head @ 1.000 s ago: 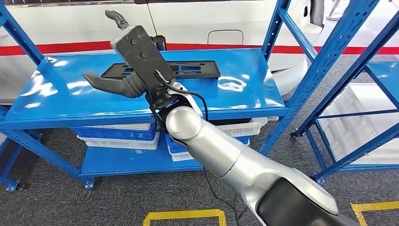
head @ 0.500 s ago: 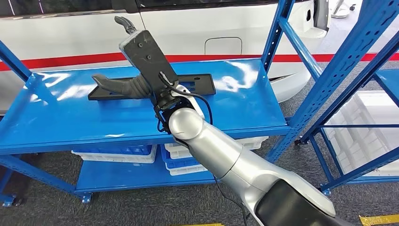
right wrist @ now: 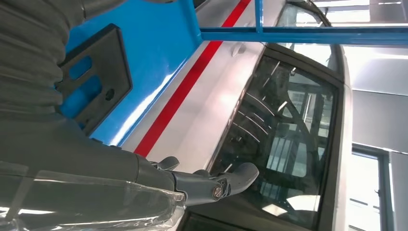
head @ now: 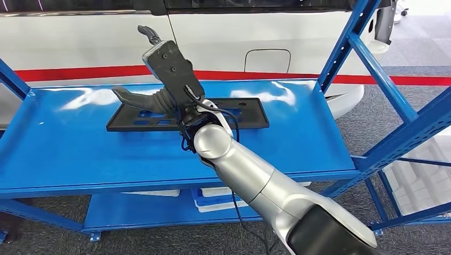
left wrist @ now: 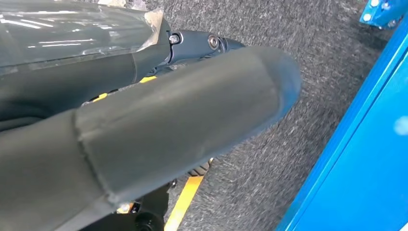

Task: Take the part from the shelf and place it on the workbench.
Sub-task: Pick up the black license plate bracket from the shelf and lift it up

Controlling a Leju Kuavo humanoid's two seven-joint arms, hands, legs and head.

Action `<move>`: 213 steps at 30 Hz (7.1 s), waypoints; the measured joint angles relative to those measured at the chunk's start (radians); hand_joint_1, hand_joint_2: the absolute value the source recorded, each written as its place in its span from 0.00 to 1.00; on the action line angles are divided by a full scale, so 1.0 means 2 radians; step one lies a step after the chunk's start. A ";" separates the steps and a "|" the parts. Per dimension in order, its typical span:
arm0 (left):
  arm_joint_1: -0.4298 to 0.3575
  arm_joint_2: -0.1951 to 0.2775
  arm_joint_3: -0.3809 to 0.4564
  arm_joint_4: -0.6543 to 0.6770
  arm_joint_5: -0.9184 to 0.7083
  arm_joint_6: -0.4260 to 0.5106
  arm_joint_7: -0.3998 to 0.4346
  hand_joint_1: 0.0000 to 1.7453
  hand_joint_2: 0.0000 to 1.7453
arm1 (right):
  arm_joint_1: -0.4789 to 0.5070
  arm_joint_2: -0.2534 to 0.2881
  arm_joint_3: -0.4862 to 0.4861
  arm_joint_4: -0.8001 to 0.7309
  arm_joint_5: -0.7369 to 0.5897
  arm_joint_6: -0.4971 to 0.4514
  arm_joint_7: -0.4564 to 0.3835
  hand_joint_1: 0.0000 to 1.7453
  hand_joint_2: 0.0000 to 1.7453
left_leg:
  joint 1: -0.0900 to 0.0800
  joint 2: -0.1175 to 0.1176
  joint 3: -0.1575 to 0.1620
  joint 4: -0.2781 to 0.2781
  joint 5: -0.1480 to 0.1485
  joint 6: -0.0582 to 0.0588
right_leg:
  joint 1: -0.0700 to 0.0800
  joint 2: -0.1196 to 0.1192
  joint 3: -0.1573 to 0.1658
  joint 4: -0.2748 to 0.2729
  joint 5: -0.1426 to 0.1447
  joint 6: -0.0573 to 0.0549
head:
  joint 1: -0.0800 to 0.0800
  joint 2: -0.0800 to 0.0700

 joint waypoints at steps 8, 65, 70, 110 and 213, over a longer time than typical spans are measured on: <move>0.001 -0.005 0.007 0.000 0.003 0.008 0.003 0.00 0.00 | 0.006 0.000 0.000 0.000 0.005 0.000 0.001 0.00 1.00 | -0.013 -0.012 0.023 0.001 -0.021 0.000 | 0.013 0.001 0.007 -0.120 0.109 -0.012 | -0.001 0.000; 0.007 -0.008 0.006 0.000 -0.099 0.063 0.086 0.00 0.00 | 0.145 -0.011 -0.309 0.231 0.768 -0.094 0.181 0.05 1.00 | -0.010 -0.009 0.031 -0.003 -0.026 -0.006 | 0.014 0.004 0.013 -0.121 0.105 -0.017 | -0.001 0.000; 0.007 -0.009 0.006 0.000 -0.101 0.076 0.086 0.00 0.00 | 0.145 -0.011 -0.315 0.236 0.793 -0.103 0.189 0.82 1.00 | -0.010 -0.009 0.032 -0.003 -0.026 -0.006 | 0.014 0.004 0.014 -0.121 0.105 -0.017 | -0.001 0.000; 0.006 -0.014 0.008 0.000 -0.110 0.093 0.080 0.00 0.00 | 0.150 -0.005 -0.346 0.240 0.853 -0.145 0.163 1.00 1.00 | -0.010 -0.009 0.033 -0.003 -0.026 -0.006 | 0.014 0.004 0.015 -0.121 0.105 -0.017 | -0.001 0.000; -0.004 -0.030 0.029 0.000 -0.177 -0.005 0.088 0.00 0.00 | 0.220 -0.063 -0.385 -0.296 0.279 0.121 -0.009 1.00 1.00 | -0.006 -0.001 -0.008 0.063 -0.070 -0.018 | -0.005 -0.004 0.020 -0.118 0.102 -0.014 | 0.001 0.000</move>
